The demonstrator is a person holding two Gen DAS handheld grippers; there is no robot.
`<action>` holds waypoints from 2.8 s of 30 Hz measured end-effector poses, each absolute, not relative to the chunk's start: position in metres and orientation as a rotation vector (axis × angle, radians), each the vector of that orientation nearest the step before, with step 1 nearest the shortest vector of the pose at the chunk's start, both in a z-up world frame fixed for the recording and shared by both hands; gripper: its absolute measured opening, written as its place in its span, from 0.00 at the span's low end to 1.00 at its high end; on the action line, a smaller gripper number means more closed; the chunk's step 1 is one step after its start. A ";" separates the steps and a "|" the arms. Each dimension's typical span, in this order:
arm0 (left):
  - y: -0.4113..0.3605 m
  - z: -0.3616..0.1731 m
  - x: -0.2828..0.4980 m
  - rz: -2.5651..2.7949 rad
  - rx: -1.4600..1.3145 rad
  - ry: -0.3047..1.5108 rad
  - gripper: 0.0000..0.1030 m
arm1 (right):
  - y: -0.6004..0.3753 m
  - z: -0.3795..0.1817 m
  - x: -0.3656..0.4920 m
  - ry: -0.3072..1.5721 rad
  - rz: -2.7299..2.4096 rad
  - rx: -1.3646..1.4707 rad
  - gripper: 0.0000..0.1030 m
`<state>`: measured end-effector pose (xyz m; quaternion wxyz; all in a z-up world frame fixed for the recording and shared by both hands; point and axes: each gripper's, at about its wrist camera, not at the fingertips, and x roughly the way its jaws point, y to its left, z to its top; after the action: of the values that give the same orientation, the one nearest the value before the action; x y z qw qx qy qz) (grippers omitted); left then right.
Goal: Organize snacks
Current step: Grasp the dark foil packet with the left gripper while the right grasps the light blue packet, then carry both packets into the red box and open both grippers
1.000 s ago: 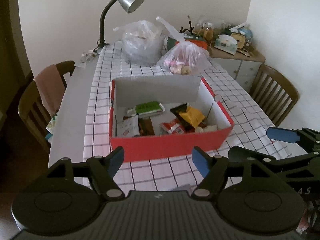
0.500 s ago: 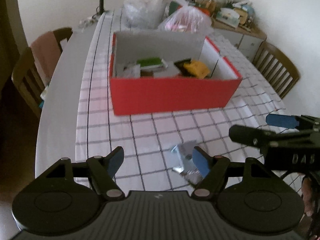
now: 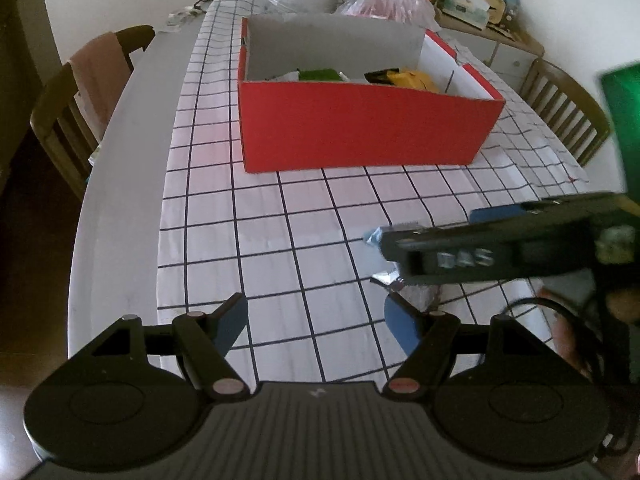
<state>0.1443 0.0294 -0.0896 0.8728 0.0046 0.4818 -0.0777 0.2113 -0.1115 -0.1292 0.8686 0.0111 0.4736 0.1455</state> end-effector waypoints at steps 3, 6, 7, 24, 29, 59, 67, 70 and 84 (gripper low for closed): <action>0.027 -0.093 0.143 -0.169 0.023 1.010 0.73 | -0.107 -0.138 0.220 1.030 0.296 0.024 0.84; 0.022 -0.095 0.143 -0.189 0.034 1.013 0.73 | -0.103 -0.144 0.226 1.057 0.290 0.024 0.83; 0.020 -0.095 0.143 -0.196 0.040 1.013 0.73 | -0.102 -0.145 0.228 1.064 0.287 0.019 0.83; -0.017 -0.111 0.162 -0.300 0.133 1.051 0.73 | -0.126 -0.141 0.230 1.066 0.319 0.083 0.48; -0.033 -0.119 0.172 -0.321 0.143 1.077 0.73 | -0.158 -0.138 0.226 1.047 0.283 0.136 0.47; -0.032 -0.127 0.192 -0.242 0.001 1.131 0.43 | -0.197 -0.125 0.199 0.988 0.285 0.189 0.47; -0.015 -0.088 0.198 -0.212 -0.057 1.061 0.43 | -0.197 -0.098 0.192 0.916 0.279 0.178 0.47; -0.011 -0.071 0.201 -0.190 -0.069 1.025 0.43 | -0.196 -0.083 0.194 0.878 0.276 0.165 0.47; -0.004 -0.006 0.224 -0.160 -0.049 0.872 0.43 | -0.181 -0.031 0.215 0.741 0.297 0.103 0.47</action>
<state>0.2242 -0.0039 -0.0062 0.9030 -0.0237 0.4220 -0.0776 0.2151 -0.1806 -0.0307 0.9200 0.0501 0.3608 0.1444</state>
